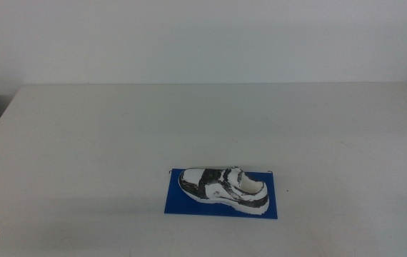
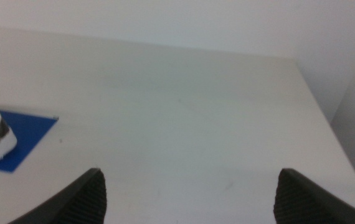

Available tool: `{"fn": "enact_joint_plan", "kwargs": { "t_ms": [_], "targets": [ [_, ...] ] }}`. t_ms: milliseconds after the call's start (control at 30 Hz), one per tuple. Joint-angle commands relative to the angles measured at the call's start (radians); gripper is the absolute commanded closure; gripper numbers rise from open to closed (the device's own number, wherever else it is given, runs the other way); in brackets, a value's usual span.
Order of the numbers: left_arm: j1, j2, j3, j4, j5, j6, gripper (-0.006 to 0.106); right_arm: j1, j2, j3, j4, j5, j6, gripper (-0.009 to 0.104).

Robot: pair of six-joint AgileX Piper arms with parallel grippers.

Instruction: Use one arm to grab the shoe from the table and place it on the mat.

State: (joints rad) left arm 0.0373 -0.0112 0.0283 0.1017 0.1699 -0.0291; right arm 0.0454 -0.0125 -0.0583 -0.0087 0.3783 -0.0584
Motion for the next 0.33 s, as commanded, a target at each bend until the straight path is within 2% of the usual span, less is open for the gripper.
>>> {"fn": "enact_joint_plan", "kwargs": {
  "t_ms": [0, 300],
  "targets": [
    [-0.007, -0.026, 0.003, -0.01, -0.077, -0.003, 0.007, -0.005, -0.023, -0.003, -0.004, -0.08, -0.013, 0.001],
    [-0.007, -0.025, 0.003, -0.01, -0.077, -0.003, 0.007, -0.005, -0.023, 0.078, -0.004, -0.079, -0.013, 0.001]
  ]
}}
